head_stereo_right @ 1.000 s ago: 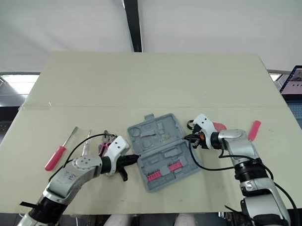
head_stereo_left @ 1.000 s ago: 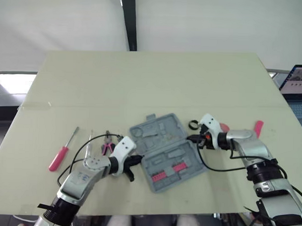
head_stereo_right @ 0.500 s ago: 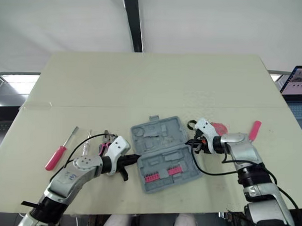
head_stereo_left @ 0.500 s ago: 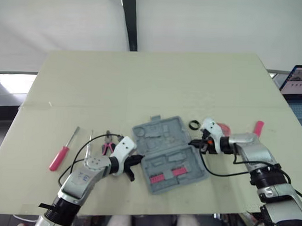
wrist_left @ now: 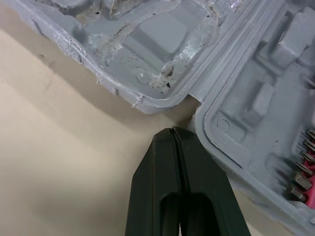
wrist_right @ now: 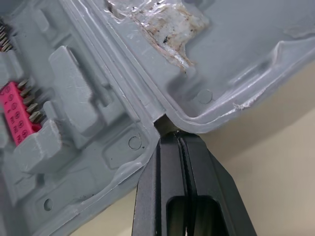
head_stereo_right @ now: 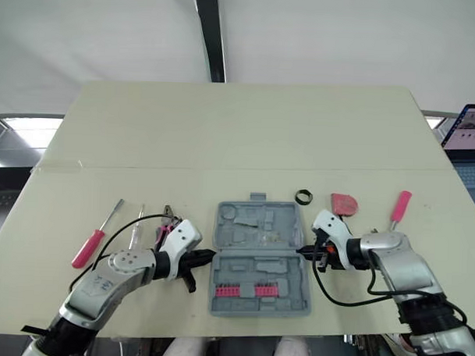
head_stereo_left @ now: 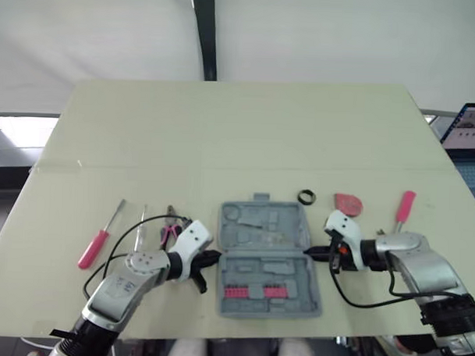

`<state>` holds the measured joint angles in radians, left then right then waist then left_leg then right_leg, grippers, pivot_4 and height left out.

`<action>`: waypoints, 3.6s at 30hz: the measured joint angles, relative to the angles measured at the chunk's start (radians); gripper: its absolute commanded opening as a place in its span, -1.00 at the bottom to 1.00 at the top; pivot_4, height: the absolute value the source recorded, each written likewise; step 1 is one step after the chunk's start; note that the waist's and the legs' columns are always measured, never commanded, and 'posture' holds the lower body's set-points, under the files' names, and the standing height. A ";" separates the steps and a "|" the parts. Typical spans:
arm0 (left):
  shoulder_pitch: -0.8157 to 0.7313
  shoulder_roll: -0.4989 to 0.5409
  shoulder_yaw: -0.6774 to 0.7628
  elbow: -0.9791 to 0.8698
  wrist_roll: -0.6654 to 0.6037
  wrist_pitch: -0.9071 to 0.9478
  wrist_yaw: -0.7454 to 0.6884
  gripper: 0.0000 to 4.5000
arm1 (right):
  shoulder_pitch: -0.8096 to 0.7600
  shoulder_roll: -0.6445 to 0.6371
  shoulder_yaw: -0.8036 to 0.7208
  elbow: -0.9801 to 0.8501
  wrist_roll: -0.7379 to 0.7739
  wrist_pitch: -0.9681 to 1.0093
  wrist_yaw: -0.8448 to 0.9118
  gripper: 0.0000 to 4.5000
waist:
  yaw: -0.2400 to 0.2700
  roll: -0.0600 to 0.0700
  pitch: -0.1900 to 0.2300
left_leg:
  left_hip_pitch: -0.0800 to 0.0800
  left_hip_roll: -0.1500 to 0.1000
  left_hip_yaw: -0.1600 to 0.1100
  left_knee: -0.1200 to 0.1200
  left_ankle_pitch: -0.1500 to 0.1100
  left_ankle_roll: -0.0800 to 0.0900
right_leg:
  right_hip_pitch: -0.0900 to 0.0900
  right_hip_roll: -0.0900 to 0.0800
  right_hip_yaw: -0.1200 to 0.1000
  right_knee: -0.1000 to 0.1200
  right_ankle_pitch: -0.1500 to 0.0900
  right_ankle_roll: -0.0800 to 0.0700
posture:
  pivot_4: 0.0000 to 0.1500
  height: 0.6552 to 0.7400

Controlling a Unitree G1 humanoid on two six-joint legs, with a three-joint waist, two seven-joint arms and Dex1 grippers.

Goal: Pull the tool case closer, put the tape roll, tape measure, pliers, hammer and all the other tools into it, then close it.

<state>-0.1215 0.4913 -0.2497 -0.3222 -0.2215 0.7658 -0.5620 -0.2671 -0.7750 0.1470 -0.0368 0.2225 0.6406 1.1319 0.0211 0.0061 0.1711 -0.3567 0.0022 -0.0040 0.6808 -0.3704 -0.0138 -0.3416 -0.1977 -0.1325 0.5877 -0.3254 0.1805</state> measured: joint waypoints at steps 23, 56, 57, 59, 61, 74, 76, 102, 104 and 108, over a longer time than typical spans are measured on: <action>0.058 0.033 -0.032 -0.105 -0.022 0.091 -0.032 -0.99 | 0.177 -0.068 -0.048 -0.199 0.098 0.119 -0.054 -0.98 | 0.005 0.000 0.000 | 0.000 0.000 0.000 0.000 0.000 0.000 | 0.000 0.000 0.000 -0.001 0.000 0.000 | 1.00 1.00; 0.108 0.058 -0.043 -0.180 -0.065 0.177 -0.060 -0.99 | 0.294 -0.121 -0.085 -0.309 0.178 0.183 -0.097 -0.98 | 0.006 0.000 0.000 | 0.000 0.000 0.000 0.000 0.000 0.000 | 0.000 0.000 0.000 -0.001 0.000 0.000 | 1.00 1.00; 0.109 0.058 -0.043 -0.180 -0.065 0.179 -0.060 -0.99 | 0.294 -0.121 -0.085 -0.309 0.178 0.183 -0.097 -0.98 | 0.006 0.000 0.000 | 0.000 0.000 0.000 0.000 0.000 0.000 | 0.000 0.000 0.000 -0.001 0.000 0.000 | 1.00 1.00; 0.110 0.057 -0.043 -0.182 -0.067 0.182 -0.060 -0.99 | 0.296 -0.125 -0.084 -0.310 0.182 0.183 -0.097 -0.98 | 0.006 0.000 0.000 | 0.000 0.000 0.000 0.000 0.000 0.000 | 0.000 0.000 0.000 -0.001 0.000 0.000 | 1.00 1.00; 0.111 0.057 -0.043 -0.182 -0.067 0.182 -0.060 -0.99 | 0.296 -0.126 -0.085 -0.310 0.183 0.183 -0.097 -0.98 | 0.006 0.000 0.000 | 0.000 0.000 0.000 0.000 0.000 0.000 | 0.000 0.000 0.000 -0.001 0.000 0.000 | 1.00 1.00; 0.097 0.076 0.042 -0.173 -0.067 0.142 -0.031 -0.99 | 0.300 -0.153 -0.117 -0.272 0.176 0.141 -0.113 -0.98 | 0.006 0.000 0.000 | 0.000 0.000 0.000 0.000 0.000 0.000 | 0.000 0.000 0.000 -0.001 0.000 0.000 | 1.00 1.00; 0.101 0.080 0.049 -0.173 -0.068 0.143 -0.033 -0.99 | 0.297 -0.161 -0.121 -0.263 0.173 0.133 -0.113 -0.98 | 0.006 0.000 0.000 | 0.000 0.000 0.000 0.000 0.000 0.000 | 0.000 0.000 0.000 -0.001 0.000 0.000 | 1.00 1.00; 0.116 0.059 -0.031 -0.145 -0.075 0.104 -0.030 -0.99 | 0.294 -0.159 -0.081 -0.229 0.174 0.087 -0.098 -0.98 | 0.006 0.000 0.000 | 0.000 0.000 0.000 0.000 0.000 0.000 | 0.000 0.000 0.000 -0.001 0.000 0.000 | 1.00 1.00; 0.118 0.059 -0.032 -0.146 -0.075 0.101 -0.030 -0.99 | 0.294 -0.159 -0.078 -0.231 0.175 0.088 -0.098 -0.98 | 0.006 0.000 0.000 | 0.000 0.000 0.000 0.000 0.000 0.000 | 0.000 0.000 0.000 -0.001 0.000 0.000 | 1.00 1.00; 0.122 0.058 -0.033 -0.146 -0.075 0.098 -0.030 -0.99 | 0.294 -0.159 -0.075 -0.238 0.176 0.103 -0.098 -0.98 | 0.006 0.000 0.000 | 0.000 0.000 0.000 0.000 0.000 0.000 | 0.000 0.000 0.000 -0.001 0.000 0.000 | 1.00 1.00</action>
<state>0.0006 0.5498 -0.2827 -0.4681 -0.2963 0.8633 -0.5917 0.0265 -0.9342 0.0718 -0.2750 0.3987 0.7432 1.0337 0.0274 0.0059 0.1712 -0.3570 0.0022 -0.0040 0.6811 -0.3704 -0.0138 -0.3411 -0.1978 -0.1323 0.5869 -0.3254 0.1805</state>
